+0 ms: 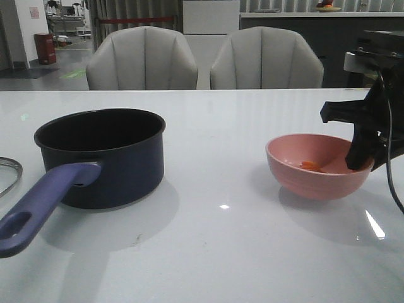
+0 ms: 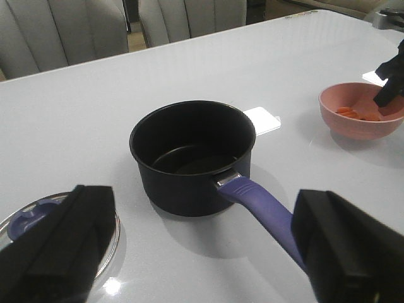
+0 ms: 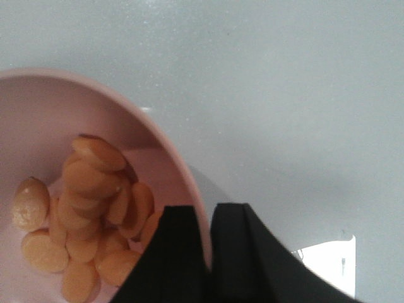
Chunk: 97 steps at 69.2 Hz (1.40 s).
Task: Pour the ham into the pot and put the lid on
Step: 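Grasp the rim of the pink bowl with the right gripper, then lift the pink bowl and carry it over the saucepan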
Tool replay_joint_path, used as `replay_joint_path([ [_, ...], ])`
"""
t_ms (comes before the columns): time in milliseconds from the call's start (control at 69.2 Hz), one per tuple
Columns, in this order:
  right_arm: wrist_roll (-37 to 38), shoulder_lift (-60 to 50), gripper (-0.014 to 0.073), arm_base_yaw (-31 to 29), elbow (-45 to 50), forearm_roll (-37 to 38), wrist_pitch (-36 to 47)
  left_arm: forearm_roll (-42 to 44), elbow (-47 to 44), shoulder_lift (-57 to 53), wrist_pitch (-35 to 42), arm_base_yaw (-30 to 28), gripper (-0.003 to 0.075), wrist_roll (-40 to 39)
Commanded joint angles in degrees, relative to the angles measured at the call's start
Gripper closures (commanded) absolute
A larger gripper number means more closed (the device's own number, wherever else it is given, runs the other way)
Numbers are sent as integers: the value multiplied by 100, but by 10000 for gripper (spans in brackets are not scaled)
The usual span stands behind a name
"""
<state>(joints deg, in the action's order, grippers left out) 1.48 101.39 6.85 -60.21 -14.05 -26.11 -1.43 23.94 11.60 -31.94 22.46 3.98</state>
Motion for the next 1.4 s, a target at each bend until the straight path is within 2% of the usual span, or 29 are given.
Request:
replay_joint_path([
  [0, -12, -243, 457, -6, -174, 54, 288, -21, 151, 51, 413, 56, 115, -26],
  [116, -6, -277, 457, -6, -219, 29, 284, -21, 151, 51, 413, 56, 115, -26],
  [332, -597, -606, 457, 196, -1073, 29, -826, -21, 151, 51, 413, 56, 115, -26],
  [520, -687, -679, 457, 892, -2212, 29, -1972, -21, 151, 51, 413, 56, 115, -26],
  [736, -683, -659, 457, 1912, -3092, 29, -1961, -21, 151, 51, 413, 56, 115, -26],
  [866, -683, -629, 457, 2332, -3279, 29, -1083, -21, 151, 51, 413, 56, 115, -26],
  [1054, -683, -629, 457, 2452, -3121, 29, 394, -21, 151, 51, 413, 56, 115, -26],
  [1256, -683, -636, 457, 2667, -2197, 29, 2336, -21, 151, 51, 413, 56, 115, -26],
  [1386, -777, -636, 457, 2926, -1299, 34, 4219, -21, 151, 51, 413, 56, 115, -26],
])
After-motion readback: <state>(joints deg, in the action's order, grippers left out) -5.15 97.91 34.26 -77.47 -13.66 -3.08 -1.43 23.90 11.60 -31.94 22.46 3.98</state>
